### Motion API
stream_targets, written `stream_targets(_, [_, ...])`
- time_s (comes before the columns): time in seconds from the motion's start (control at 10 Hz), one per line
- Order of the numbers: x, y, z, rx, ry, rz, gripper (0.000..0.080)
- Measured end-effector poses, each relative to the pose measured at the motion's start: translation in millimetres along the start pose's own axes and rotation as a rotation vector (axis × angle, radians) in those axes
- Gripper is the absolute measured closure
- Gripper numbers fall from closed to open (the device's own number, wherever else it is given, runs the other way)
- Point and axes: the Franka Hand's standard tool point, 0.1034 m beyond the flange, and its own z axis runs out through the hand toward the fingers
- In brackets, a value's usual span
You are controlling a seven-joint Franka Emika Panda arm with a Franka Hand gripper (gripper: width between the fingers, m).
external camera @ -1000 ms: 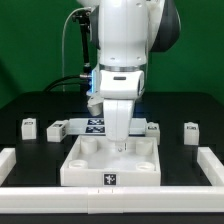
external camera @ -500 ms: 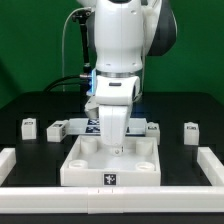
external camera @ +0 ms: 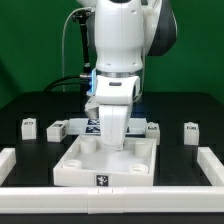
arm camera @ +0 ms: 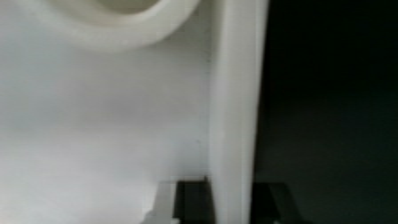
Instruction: Assemble one leg
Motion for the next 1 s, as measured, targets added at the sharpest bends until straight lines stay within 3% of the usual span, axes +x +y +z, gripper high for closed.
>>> stream_targets(0.6, [2.0,1.4,-0.4,0.0,-0.002,-0.01,0.074])
stream_targets(1.0, [21.9,5.9,-1.2,-0.006,0.006,-0.065,0.0739])
